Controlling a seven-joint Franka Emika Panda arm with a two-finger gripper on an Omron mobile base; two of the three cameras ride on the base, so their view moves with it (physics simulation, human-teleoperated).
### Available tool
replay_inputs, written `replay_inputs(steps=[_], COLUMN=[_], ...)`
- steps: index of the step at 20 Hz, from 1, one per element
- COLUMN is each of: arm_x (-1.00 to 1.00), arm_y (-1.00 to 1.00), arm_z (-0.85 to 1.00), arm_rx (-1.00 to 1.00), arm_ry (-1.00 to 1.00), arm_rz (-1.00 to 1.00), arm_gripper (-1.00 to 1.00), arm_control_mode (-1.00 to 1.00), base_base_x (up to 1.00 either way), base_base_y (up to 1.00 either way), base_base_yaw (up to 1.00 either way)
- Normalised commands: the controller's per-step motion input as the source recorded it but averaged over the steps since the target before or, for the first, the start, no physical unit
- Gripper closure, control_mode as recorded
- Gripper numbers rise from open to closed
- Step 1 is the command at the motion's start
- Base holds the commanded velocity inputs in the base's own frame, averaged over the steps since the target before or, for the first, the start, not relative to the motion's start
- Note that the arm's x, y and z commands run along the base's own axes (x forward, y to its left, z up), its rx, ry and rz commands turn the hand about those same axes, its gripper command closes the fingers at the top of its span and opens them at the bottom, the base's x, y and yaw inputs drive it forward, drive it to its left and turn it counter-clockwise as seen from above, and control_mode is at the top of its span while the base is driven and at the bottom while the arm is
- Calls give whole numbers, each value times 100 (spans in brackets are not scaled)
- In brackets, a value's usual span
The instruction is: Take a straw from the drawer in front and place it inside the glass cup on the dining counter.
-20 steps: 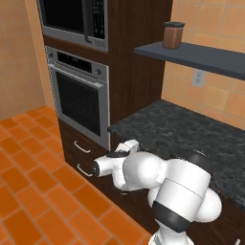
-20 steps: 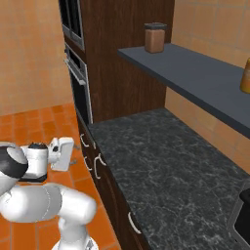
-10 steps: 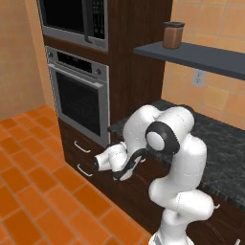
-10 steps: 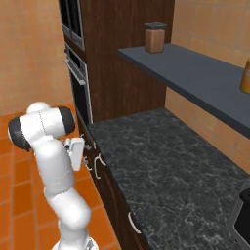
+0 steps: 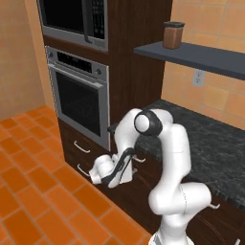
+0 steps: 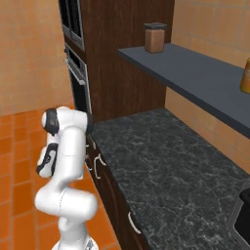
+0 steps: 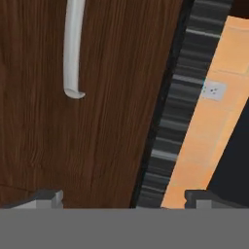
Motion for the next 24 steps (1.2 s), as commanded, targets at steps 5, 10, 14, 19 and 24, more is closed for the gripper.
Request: replay_inputs(steps=[5,10,14,19,24], arm_x=[37,35,21,11,37], arm_y=[0,0,-9,-21,-19], arm_z=[-14,-6,-1,0,-19], arm_rx=[-3,7,16,18,13], arm_ry=[-1,-1,0,0,0], arm_rz=[-1,0,4,13,14], arm_gripper=[-100,-100,-100,-100,-100], arm_control_mode=[-100,-100,-100,-100,-100], base_base_x=[0,0,0,0,0], base_base_y=[0,0,0,0,0], base_base_yaw=[0,0,0,0,0])
